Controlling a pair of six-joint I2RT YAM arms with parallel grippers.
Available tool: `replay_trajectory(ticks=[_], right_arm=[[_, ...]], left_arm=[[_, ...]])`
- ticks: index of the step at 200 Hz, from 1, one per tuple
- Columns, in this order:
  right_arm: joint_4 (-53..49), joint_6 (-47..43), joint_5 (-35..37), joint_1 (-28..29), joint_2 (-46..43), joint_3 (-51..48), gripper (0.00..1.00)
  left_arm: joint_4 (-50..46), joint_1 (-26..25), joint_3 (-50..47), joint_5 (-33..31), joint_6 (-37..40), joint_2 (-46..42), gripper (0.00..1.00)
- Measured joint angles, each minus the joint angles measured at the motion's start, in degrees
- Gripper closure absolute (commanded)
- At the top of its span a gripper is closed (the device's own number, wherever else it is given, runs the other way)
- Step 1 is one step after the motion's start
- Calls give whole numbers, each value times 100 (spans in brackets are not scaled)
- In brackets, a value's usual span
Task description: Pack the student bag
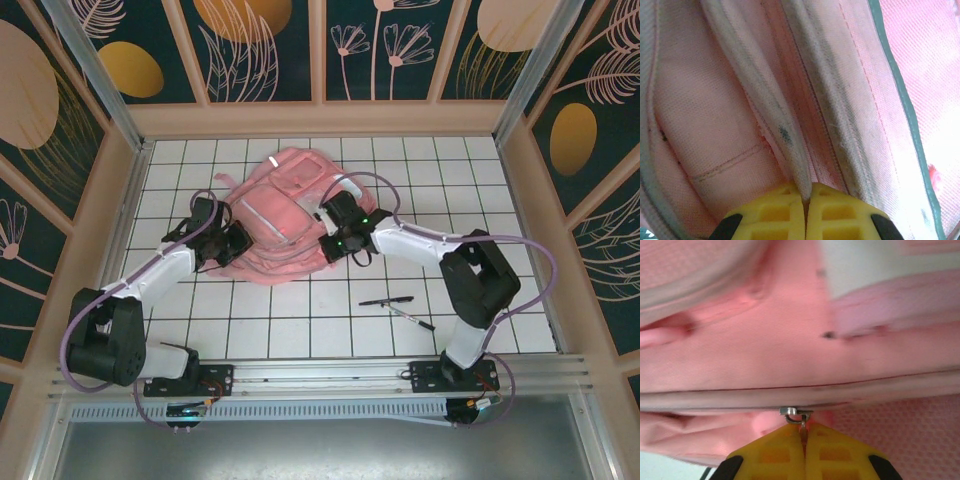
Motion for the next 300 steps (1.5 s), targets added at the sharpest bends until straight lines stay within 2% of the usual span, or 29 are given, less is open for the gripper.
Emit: replay_trajectory(ticks=[31,54,70,80,102,142,175,199,235,272,300], right_arm=[[-50,-9,-55,-94,-138,-61,74],[-61,-42,-90,-105,-463,-129,64],[-17,-68,-94,-170,-761,-149,59],[50,-72,-116,-264,-935,-149,57],[238,-39,-195,-553,-1200,-149,53],[498,26,-149,-732,-1488,-332,48],[640,140,118,-839,-2004,-920,44],[678,291,155,-1204,-2249,-1182,44],[793,385,-540,-1832,-2369,-1421,48],[796,308,-1563,-1836,-1980,-1423,49],[732,72,-2009,-1827,-1567,-1423,49]], left_arm=[[-131,-52,-24,140,389,-17,100],[-439,-125,-22,138,660,-254,84],[-778,-160,17,192,944,-472,81],[-970,-254,120,275,1204,-575,72],[-1412,-852,675,306,1821,-573,65],[-1670,-1937,2092,50,2677,129,62],[-1773,-2350,2568,-225,3064,577,56],[-1792,-2498,2688,-487,3206,785,55],[-1805,-2778,2918,-1047,3257,1421,51],[-1928,-3012,3021,-1681,2992,1934,49],[-2076,-3029,3244,-2151,2632,2164,48]])
